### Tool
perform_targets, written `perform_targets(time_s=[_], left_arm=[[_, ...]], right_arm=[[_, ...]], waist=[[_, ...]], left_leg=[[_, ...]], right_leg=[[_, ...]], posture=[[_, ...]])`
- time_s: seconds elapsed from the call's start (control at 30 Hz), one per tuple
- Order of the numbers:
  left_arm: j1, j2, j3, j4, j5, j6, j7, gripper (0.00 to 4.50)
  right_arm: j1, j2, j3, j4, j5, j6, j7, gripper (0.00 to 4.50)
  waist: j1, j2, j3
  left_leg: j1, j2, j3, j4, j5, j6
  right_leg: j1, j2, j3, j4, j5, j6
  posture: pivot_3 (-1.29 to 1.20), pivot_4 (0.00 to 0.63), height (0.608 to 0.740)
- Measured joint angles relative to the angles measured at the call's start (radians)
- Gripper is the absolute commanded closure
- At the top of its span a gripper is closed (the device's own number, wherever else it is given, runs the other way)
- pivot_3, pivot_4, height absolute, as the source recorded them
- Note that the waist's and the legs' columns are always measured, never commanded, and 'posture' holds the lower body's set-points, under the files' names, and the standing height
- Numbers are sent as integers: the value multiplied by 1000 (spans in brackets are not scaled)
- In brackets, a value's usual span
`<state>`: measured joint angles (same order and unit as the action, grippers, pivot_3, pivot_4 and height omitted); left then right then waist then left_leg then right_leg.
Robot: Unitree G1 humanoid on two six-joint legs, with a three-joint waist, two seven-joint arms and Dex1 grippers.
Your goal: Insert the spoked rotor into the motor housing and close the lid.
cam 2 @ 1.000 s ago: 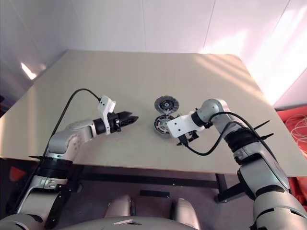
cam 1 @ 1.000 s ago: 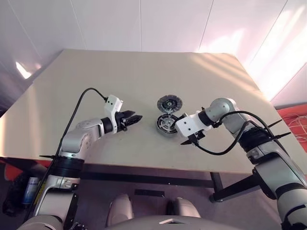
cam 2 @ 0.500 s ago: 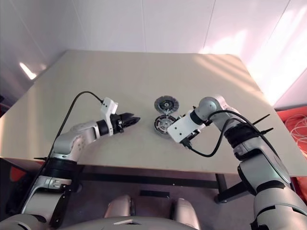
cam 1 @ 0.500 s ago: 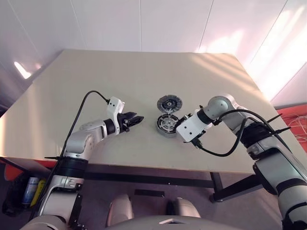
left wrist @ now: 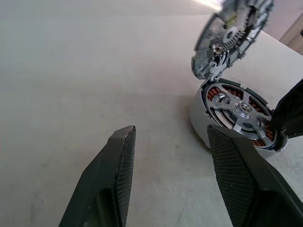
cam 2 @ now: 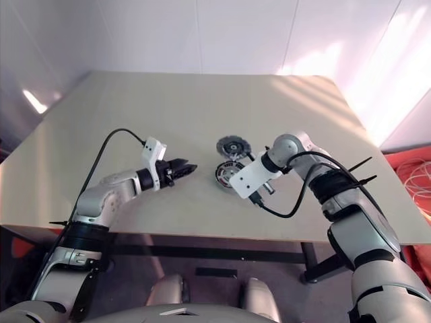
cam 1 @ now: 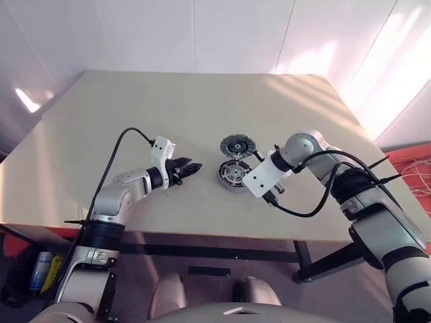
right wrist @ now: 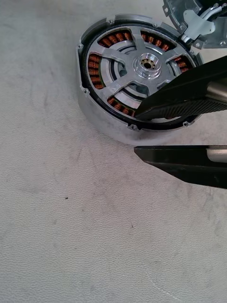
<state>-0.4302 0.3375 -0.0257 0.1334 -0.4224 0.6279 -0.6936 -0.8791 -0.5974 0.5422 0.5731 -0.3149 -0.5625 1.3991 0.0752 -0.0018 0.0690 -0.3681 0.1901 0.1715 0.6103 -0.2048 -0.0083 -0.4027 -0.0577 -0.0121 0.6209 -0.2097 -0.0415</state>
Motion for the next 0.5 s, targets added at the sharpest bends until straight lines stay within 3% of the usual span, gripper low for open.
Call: perform_targets(time_s=[0.1,0.5], left_arm=[[0,-2,0,0,0,0,1,1916],[0,-14,6,1,0,0,10,1916]], right_arm=[[-7,10,1,18,-4,-6,-12,4446],[-15,30,2,53,-22,-18,-49,4499]], waist=[[-9,0,0],[-31,-1,0]], left_leg=[[0,0,0,0,0,0],[0,0,0,1,0,-1]], right_leg=[[0,0,0,0,0,0],[0,0,0,1,0,-1]], posture=[[0,0,740],[0,0,740]])
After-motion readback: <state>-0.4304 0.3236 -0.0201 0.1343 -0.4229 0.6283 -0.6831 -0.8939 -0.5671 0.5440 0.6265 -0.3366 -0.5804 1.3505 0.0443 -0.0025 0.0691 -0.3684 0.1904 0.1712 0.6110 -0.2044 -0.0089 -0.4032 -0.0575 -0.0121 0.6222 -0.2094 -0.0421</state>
